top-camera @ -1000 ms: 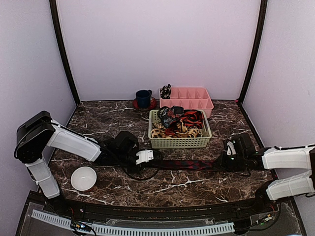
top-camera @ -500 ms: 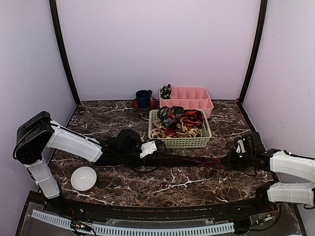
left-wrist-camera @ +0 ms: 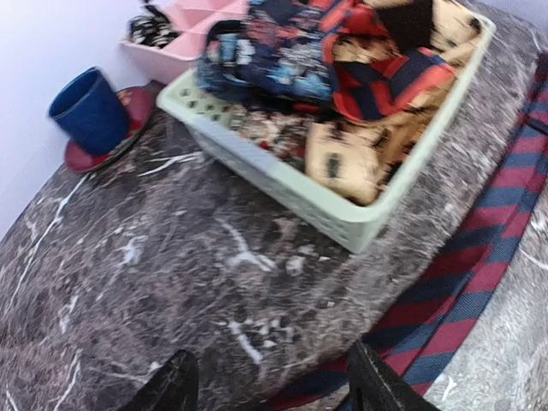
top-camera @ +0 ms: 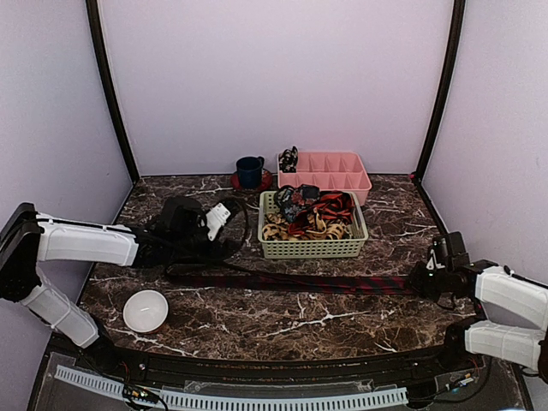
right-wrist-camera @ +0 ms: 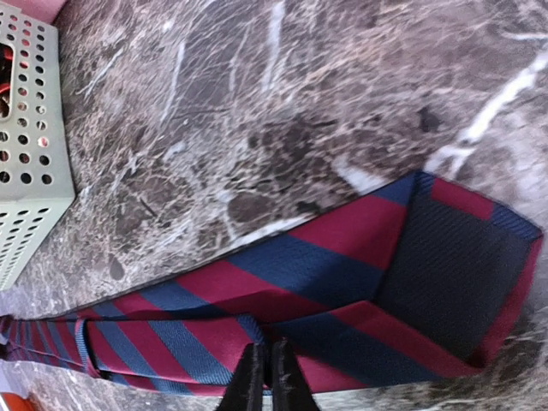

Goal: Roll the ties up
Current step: Tie the tie at the center of the board.

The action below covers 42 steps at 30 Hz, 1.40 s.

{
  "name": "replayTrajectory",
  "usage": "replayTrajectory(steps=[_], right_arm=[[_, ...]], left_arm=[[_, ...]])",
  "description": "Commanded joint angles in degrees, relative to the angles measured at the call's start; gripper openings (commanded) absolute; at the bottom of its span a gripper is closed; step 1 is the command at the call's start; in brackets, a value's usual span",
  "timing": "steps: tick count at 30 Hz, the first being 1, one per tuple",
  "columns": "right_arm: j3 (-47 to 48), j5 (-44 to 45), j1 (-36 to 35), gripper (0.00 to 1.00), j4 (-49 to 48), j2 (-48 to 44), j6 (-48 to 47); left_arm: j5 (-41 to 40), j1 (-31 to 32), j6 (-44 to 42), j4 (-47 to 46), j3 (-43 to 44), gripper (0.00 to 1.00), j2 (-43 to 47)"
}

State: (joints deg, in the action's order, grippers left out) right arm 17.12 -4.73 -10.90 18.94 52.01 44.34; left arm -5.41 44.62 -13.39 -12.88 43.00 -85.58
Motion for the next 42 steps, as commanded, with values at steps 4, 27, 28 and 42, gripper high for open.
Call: replayTrajectory(steps=[4, 27, 28, 42], right_arm=[[1.19, -0.37, 1.67, 0.35, 2.25, -1.88, -0.86], [1.63, -25.90, -0.56, 0.57, -18.53, 0.87, -0.49], [1.59, -26.31, -0.65, 0.56, -18.81, 1.01, -0.44], [2.78, -27.30, -2.16, 0.55, -17.83, 1.92, -1.77]], left_arm=[[1.43, -12.43, 17.12, 14.16, 5.26, 0.63, 1.90], [12.80, -18.17, 28.91, 23.50, 1.02, 0.23, -1.50], [12.21, -18.19, 29.70, 23.49, -0.55, 0.21, -0.29], [3.31, -14.57, 31.66, 30.69, -4.90, 0.12, 2.54]])
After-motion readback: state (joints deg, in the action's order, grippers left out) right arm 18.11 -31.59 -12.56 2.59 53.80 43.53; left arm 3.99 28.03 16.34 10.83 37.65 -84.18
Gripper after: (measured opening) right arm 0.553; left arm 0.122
